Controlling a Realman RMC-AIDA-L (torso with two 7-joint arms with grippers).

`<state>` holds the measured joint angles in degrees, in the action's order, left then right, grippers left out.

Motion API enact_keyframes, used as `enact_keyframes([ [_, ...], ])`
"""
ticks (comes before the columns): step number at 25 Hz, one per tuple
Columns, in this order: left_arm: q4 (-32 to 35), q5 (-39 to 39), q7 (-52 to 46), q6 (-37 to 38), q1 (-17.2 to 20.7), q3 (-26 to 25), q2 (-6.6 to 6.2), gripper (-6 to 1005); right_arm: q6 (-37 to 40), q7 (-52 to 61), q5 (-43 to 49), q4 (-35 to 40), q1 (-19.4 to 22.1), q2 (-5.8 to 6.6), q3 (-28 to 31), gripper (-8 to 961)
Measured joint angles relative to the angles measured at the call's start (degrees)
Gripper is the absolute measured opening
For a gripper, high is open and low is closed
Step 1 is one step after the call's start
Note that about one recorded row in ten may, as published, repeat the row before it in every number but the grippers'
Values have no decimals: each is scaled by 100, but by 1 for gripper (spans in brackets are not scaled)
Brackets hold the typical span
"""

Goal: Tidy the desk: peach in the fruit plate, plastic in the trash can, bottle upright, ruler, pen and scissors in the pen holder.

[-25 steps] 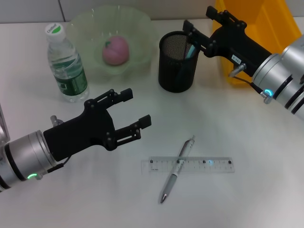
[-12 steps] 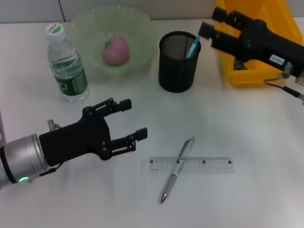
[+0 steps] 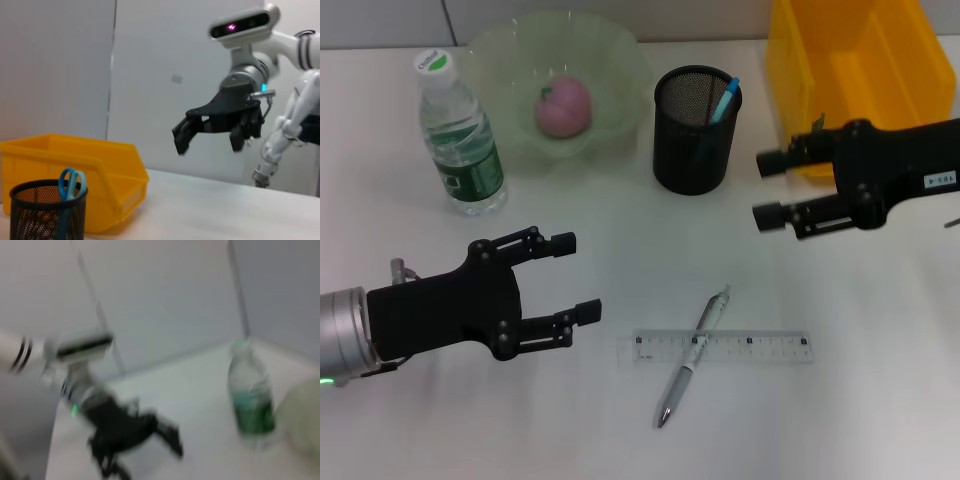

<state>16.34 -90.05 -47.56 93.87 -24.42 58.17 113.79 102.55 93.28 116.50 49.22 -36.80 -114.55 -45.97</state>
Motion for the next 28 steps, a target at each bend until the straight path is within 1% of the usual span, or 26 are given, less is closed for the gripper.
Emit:
enact_keyframes([
  [1,38,-35,0,16,5,0,-13,797,62,109,176,69,-88,7,-6,735],
  [4,183,-231,-2,51,16,-17,-35,797,245,513,889,229,-520,26,-120,735],
  [6,222,-315,-4,49,13,-22,-51,797,317,737,1224,304,-746,27,-332,735],
  [8,228,-409,-21,26,-9,-20,-73,797,359,938,1494,417,-961,-10,-669,734],
  [12,237,-573,-96,-5,-46,-24,-83,797,338,1225,1936,629,-1284,-168,-1425,734],
  [14,267,-629,-152,-7,-46,-17,-84,797,313,1275,2248,721,-1408,-307,-1735,734],
  [15,299,-663,-198,-11,-39,-12,-83,797,276,1280,2523,791,-1496,-430,-2002,734],
  [16,299,-663,-198,-11,-39,-12,-83,797,276,1280,2523,791,-1496,-430,-2002,733],
  [17,305,-669,-207,-15,-32,-12,-79,797,241,1289,2604,806,-1521,-461,-2146,733],
  [21,309,-672,-189,-49,-7,-47,-54,797,-51,1412,2659,801,-1554,-478,-2853,733],
  [28,309,-673,-192,-149,-2,-67,3,797,-318,1365,2641,783,-1534,-503,-3530,732],
])
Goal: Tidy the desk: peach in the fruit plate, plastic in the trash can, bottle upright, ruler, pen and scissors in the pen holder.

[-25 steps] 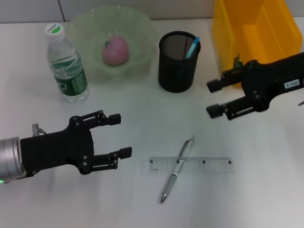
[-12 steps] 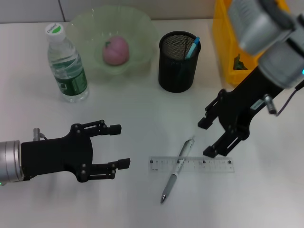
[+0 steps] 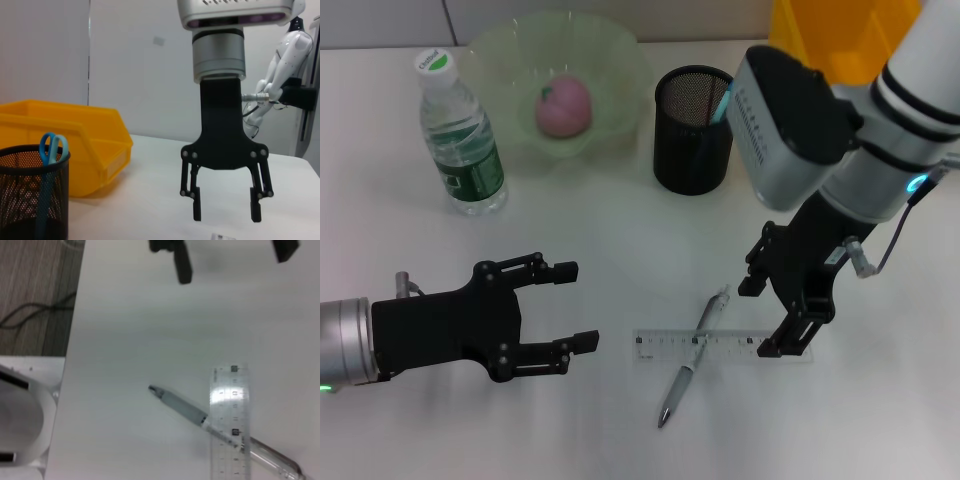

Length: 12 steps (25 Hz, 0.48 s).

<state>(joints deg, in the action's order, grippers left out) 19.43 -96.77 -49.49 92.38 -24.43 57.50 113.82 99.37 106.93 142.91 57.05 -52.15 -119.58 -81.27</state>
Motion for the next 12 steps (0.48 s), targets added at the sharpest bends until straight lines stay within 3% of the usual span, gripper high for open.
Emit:
enact_keyframes([
  [12,0,30,-6,-97,-6,-53,26,797,-384,-184,-280,-6,121,-25,-745,732],
])
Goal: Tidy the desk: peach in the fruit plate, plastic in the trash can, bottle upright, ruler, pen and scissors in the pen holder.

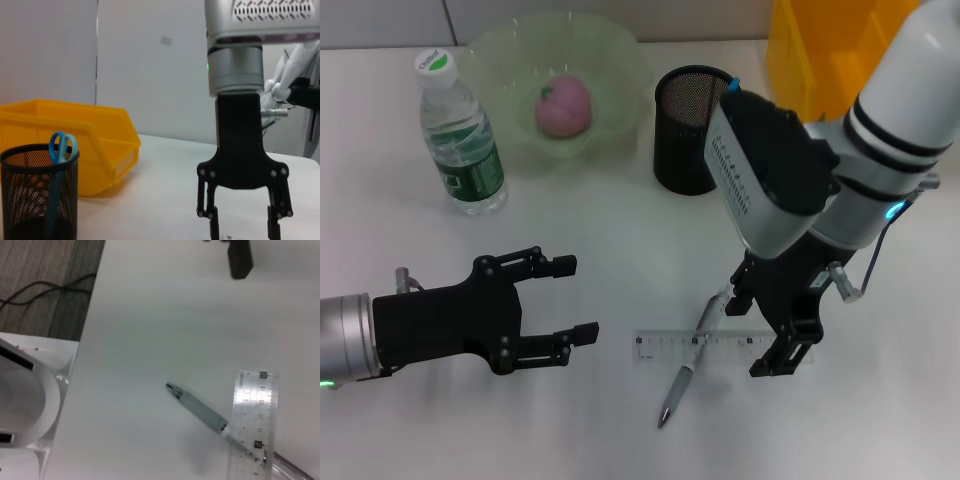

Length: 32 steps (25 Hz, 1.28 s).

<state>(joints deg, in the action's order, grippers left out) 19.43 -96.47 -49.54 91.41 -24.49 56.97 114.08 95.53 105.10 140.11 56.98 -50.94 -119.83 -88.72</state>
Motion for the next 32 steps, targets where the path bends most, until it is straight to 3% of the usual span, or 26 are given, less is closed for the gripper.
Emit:
enact_keyframes([
  [8,0,12,-6,-11,15,-28,0,797,-406,31,-119,-10,90,-6,-552,727],
  [21,0,8,-12,-54,15,-101,0,797,-647,103,-120,-41,126,-5,-751,671],
  [27,0,9,-12,-54,20,-101,-1,797,-729,130,-118,-47,154,-5,-856,494],
  [32,0,10,-12,-54,23,-99,0,797,-781,133,-115,-42,169,-5,-859,492],
])
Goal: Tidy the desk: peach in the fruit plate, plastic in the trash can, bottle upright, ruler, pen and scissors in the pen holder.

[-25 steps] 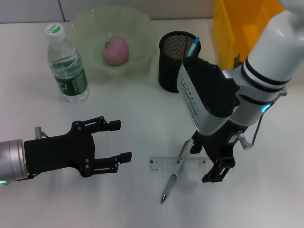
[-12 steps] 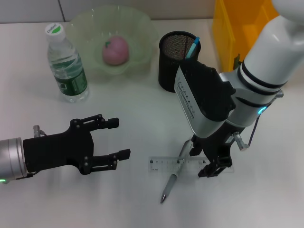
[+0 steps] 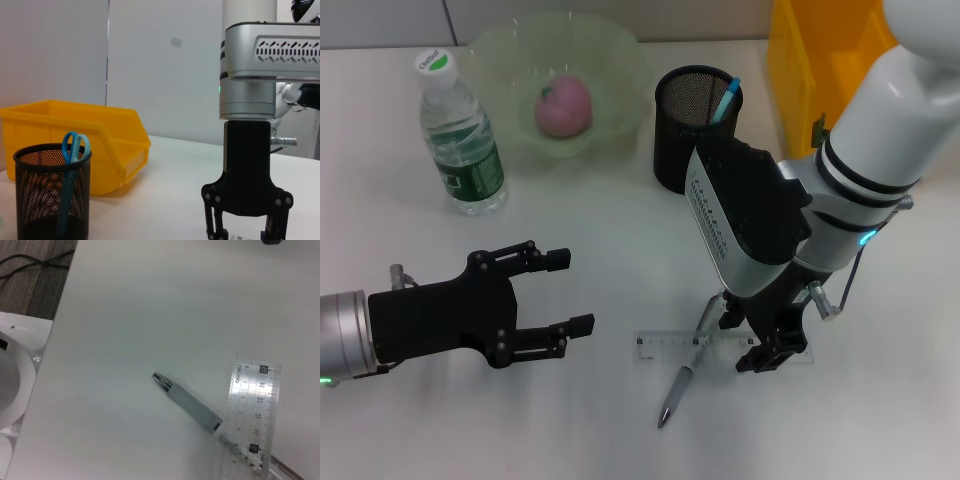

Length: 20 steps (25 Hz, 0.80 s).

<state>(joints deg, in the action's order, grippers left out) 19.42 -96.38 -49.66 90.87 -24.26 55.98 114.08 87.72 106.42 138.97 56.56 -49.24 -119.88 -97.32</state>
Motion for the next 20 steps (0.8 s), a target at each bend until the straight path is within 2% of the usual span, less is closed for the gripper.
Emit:
enact_keyframes([
  [20,0,6,1,0,1,-3,-18,797,-68,9,-15,-5,14,0,-69,483],
])
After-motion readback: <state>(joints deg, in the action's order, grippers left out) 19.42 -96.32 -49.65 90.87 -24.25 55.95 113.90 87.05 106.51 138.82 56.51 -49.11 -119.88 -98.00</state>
